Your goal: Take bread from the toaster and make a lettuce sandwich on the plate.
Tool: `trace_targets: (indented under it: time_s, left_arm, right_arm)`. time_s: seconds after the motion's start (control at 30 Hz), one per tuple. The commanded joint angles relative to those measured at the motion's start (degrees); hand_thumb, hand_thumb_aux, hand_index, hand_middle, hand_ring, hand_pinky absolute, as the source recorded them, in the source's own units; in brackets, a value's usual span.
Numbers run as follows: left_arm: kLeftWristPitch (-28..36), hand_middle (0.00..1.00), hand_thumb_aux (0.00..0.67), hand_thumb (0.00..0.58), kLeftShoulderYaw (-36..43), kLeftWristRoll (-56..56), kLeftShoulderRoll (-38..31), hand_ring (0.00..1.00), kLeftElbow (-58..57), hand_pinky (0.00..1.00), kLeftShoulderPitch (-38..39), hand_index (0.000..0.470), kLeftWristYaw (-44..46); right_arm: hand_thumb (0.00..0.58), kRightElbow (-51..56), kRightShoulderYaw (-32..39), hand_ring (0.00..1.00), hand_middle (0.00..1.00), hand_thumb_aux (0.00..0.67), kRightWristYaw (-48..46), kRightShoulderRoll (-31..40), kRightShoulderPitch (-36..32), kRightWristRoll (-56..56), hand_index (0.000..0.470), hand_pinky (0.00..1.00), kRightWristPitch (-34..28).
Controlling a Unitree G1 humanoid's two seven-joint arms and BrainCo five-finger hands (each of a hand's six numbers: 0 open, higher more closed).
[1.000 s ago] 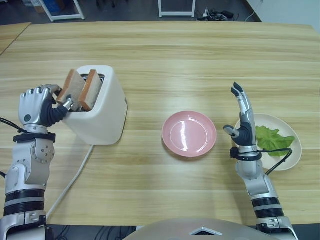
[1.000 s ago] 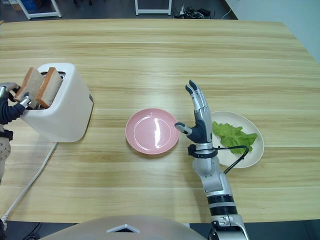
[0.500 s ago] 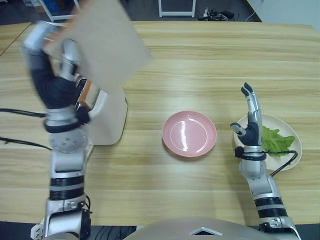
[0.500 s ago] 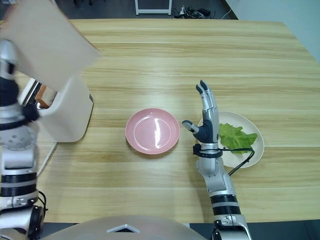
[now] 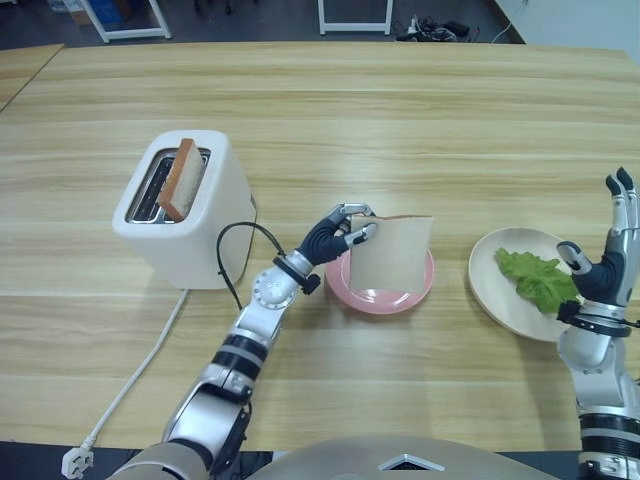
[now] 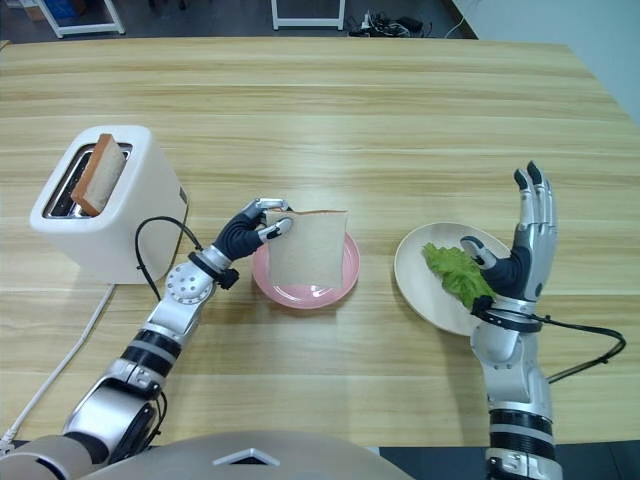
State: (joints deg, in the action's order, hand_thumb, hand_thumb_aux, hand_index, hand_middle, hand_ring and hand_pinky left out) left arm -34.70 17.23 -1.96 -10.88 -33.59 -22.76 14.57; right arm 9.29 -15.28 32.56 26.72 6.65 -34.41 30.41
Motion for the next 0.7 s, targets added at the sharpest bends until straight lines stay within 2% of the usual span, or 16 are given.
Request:
trace_targets:
  time_s: [0.03,0.2,0.33,0.37,0.4,0.43,0.47,0.7]
  left_arm:
    - [-3.24,1.0,0.67,0.58,-0.31,-6.31,0.98,1.0,-10.9,1.0,-3.82,0.47,-4.61]
    - [-6.2,1.0,0.67,0.58,1.77,-13.73,-0.55,1.0,-16.4,1.0,-4.06,0.47,-7.7]
    - [-7.38,1.0,0.67,0.58,3.48,-21.6,-3.92,1.0,-15.4,1.0,-2.92,0.47,-12.69]
    - [-7.26,0.68,0.67,0.58,3.67,-23.32,-4.8,0.68,-14.45,0.68,-2.58,0.47,-14.09]
    - [-6.89,0.0,0.473,0.53,3.82,-25.31,-5.81,0.0,-13.17,0.0,-2.12,0.332,-15.73]
    - [-6.34,0.0,0.058,0.096,4.08,-27.35,-6.77,0.0,-11.76,0.0,-1.72,0.041,-17.28]
    - [-5.89,0.0,0.0,0.0,4.27,-28.69,-7.46,0.0,-10.59,0.0,-1.3,0.0,-18.3]
    - [-2.82,0.0,0.0,0.0,4.2,-35.08,-10.29,0.0,-0.31,0.0,1.73,0.0,-23.35]
  right_arm:
    - [0.0,4.62,-0.11,0.0,0.0,0.0,1.53,3.14,3.58,-3.59,0.0,0.0,-2.07]
    - [0.0,11.24,1.51,0.0,0.0,0.0,2.57,7.55,6.51,-8.29,0.0,0.0,-7.08]
    - [0.0,16.19,3.33,0.0,0.0,0.0,2.38,11.15,6.18,-11.15,0.0,0.0,-13.53]
    - [0.0,18.05,4.39,0.0,0.0,0.0,2.26,11.69,5.39,-11.7,0.0,0.0,-14.84]
    - [0.0,19.17,5.64,0.0,0.0,0.0,1.89,11.95,4.33,-12.24,0.0,0.0,-16.19]
    - [0.0,21.11,7.24,0.0,0.0,0.0,1.82,12.17,2.88,-12.77,0.0,0.0,-17.23]
    - [0.0,22.83,8.74,0.0,0.0,0.0,1.85,12.34,1.46,-13.2,0.0,0.0,-17.93]
    - [0.0,18.91,15.27,0.0,0.0,0.0,-2.26,13.49,-1.31,-15.71,0.0,0.0,-24.6]
